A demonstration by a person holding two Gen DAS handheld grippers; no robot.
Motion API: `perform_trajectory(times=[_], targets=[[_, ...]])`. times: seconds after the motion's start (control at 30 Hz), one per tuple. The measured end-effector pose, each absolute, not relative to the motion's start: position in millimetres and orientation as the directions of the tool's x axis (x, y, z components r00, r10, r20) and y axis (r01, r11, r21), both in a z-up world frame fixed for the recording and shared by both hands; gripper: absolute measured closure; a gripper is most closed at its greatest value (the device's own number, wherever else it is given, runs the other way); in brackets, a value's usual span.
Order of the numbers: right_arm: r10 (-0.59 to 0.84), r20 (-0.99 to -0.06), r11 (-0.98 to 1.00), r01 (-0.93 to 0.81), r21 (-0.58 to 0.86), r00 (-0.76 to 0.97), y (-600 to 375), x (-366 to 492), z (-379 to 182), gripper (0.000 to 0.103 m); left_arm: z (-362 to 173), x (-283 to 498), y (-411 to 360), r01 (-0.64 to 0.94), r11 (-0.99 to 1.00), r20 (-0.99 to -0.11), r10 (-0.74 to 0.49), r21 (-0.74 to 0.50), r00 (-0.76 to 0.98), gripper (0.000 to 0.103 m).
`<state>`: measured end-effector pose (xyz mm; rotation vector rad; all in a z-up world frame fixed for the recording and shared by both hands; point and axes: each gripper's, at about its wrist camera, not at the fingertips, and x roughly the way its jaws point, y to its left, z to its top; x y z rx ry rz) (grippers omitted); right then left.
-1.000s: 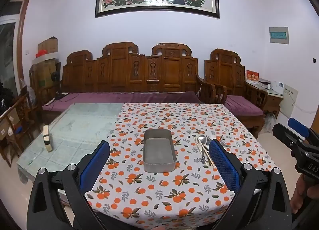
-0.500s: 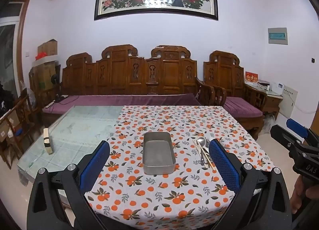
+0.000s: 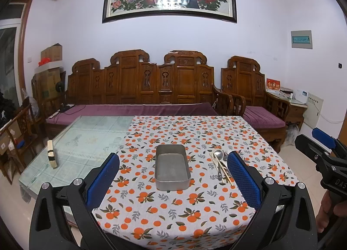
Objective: Organize utensils
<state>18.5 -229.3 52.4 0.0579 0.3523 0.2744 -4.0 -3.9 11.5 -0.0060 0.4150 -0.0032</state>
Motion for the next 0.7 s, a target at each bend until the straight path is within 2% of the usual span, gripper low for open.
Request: perform_trajectory(times=[0.7], targets=[[0.276,-0.329,0.961,-0.255,0.105,0.903,-228.8,17.4,52.4,0.003,10.3,-4.6,-3.9,0.001,1.000,-0.403,-0.004,-0.008,0.915,0.007]])
